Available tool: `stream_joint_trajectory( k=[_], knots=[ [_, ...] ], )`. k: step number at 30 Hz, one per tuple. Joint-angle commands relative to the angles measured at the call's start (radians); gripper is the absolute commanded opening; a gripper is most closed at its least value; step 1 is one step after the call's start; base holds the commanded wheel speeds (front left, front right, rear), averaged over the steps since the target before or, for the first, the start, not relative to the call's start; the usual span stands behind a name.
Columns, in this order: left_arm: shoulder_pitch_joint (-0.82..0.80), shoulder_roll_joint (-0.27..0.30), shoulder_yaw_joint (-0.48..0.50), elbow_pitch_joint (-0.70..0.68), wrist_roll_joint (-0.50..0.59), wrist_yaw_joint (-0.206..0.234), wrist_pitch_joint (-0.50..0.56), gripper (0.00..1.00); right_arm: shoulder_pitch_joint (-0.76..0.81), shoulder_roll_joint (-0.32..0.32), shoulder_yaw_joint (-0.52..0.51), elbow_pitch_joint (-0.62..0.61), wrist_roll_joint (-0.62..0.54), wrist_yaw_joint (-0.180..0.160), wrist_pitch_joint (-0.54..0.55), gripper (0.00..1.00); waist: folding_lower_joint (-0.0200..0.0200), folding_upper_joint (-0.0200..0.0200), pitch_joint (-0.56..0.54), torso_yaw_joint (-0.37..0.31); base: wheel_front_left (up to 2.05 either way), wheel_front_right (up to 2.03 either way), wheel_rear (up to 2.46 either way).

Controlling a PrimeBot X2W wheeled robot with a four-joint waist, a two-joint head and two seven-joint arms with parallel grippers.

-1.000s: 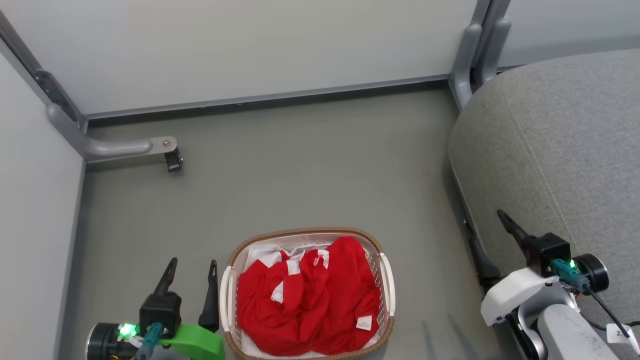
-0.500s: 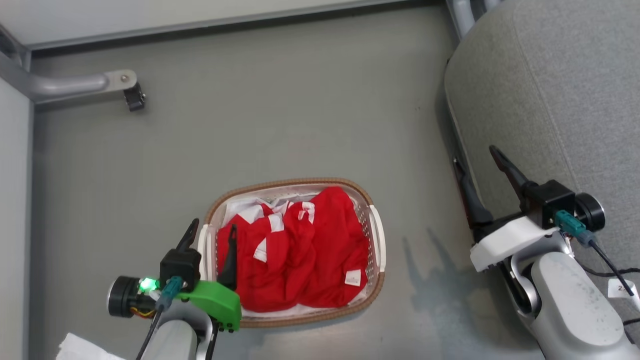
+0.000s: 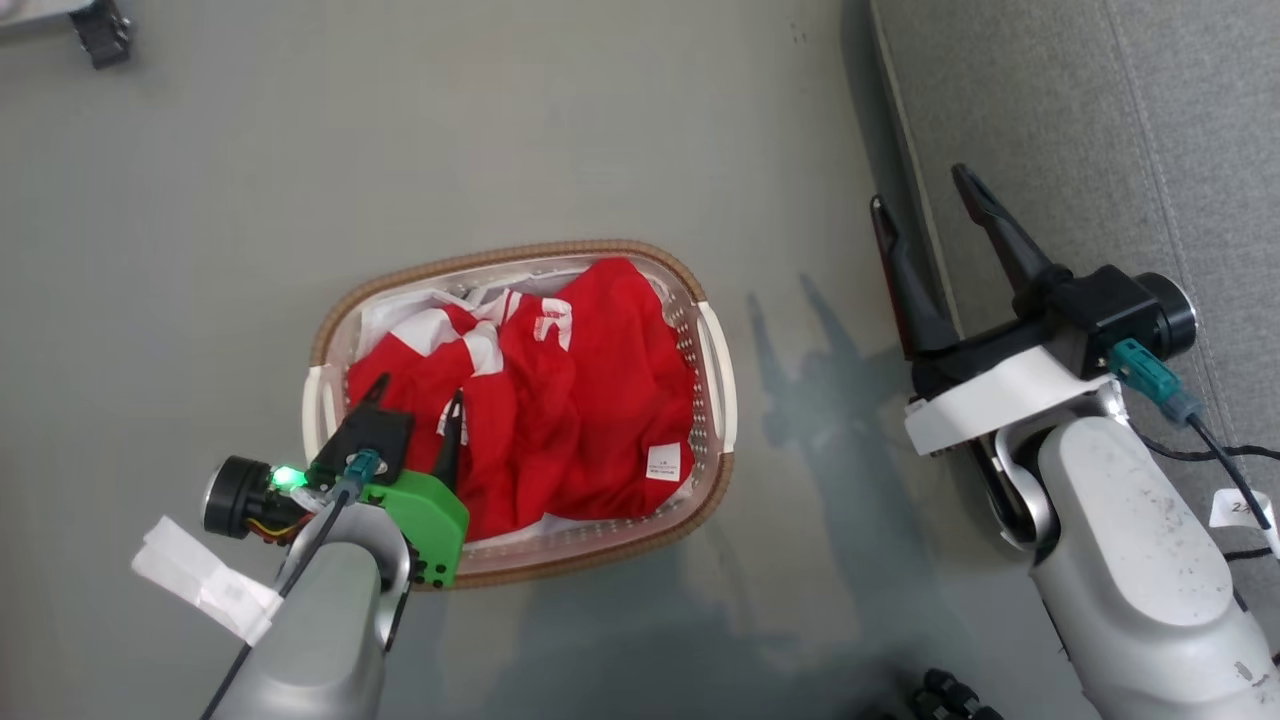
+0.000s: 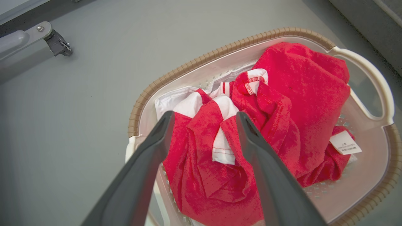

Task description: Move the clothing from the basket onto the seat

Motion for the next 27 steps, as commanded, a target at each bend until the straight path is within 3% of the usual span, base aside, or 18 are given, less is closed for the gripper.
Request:
stream_joint_trajectory(
  k=[1, 10, 17, 27],
  knots=[
    [-0.042, 0.014, 0.002, 0.037, 0.009, 0.008, -0.001, 1.0, -0.018, 0.008, 0.01, -0.009, 0.006, 0.0, -0.005, 1.0, -0.0001, 0.0, 0.107, -0.067, 0.0, 0.0, 0.0],
    [-0.202, 0.025, -0.029, 0.308, 0.032, 0.025, 0.039, 1.0, -0.05, 0.032, 0.058, 0.002, 0.023, -0.001, -0.005, 1.0, -0.0001, 0.0, 0.187, -0.124, 0.0, 0.0, 0.0],
    [-0.264, 0.022, -0.054, 0.376, 0.043, 0.044, 0.049, 1.0, -0.047, 0.053, 0.076, 0.01, 0.033, -0.001, -0.005, 1.0, -0.0001, 0.0, 0.214, -0.15, 0.0, 0.0, 0.0],
    [-0.317, 0.042, -0.103, 0.416, 0.076, 0.094, 0.167, 1.0, -0.054, 0.068, 0.093, 0.006, 0.04, -0.001, -0.005, 1.0, -0.0001, 0.0, 0.259, -0.172, 0.0, 0.0, 0.0]
  ],
)
